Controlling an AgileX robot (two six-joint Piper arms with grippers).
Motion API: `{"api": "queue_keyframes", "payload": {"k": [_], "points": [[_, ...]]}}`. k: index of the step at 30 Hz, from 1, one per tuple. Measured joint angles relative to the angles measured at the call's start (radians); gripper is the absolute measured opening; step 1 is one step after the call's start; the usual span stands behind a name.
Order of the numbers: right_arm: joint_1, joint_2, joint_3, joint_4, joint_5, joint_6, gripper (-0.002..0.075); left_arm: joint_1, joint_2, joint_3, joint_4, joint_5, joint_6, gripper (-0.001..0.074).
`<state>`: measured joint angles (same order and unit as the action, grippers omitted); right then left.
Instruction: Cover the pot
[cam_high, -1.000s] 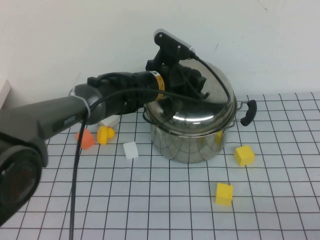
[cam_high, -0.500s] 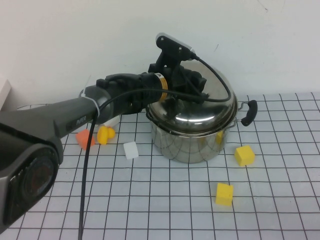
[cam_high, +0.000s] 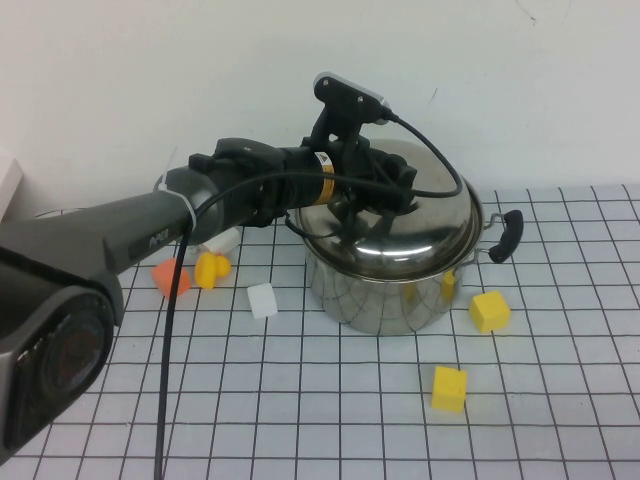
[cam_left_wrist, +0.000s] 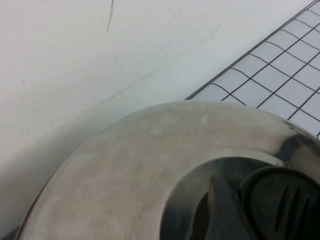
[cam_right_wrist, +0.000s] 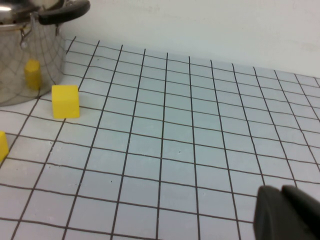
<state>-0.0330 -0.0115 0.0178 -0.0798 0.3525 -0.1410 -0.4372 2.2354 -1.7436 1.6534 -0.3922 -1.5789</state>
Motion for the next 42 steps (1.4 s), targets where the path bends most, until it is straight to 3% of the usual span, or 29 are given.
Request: {"api": "queue_keyframes", "payload": {"k": [23, 24, 29, 32, 38, 42], "points": [[0.000, 0.000, 0.000, -0.001, 0.000, 0.000, 0.0009, 0.000, 0.004, -0.004, 0.059, -0.011, -0.175, 0.0333], [0.000, 0.000, 0.000, -0.001, 0.000, 0.000, 0.0009, 0.000, 0.004, -0.004, 0.059, -0.011, -0.178, 0.0352], [0.000, 0.000, 0.000, -0.001, 0.000, 0.000, 0.0009, 0.000, -0.018, 0.000, 0.100, -0.011, -0.191, 0.0599], [0.000, 0.000, 0.000, -0.001, 0.000, 0.000, 0.0009, 0.000, -0.071, 0.000, 0.107, 0.017, -0.198, 0.0646], [0.000, 0.000, 0.000, -0.001, 0.000, 0.000, 0.0009, 0.028, -0.241, 0.014, 0.107, 0.025, -0.256, 0.0594], [0.000, 0.000, 0.000, -0.001, 0.000, 0.000, 0.0009, 0.076, -0.383, 0.071, 0.107, -0.002, -0.322, 0.0437]]}}
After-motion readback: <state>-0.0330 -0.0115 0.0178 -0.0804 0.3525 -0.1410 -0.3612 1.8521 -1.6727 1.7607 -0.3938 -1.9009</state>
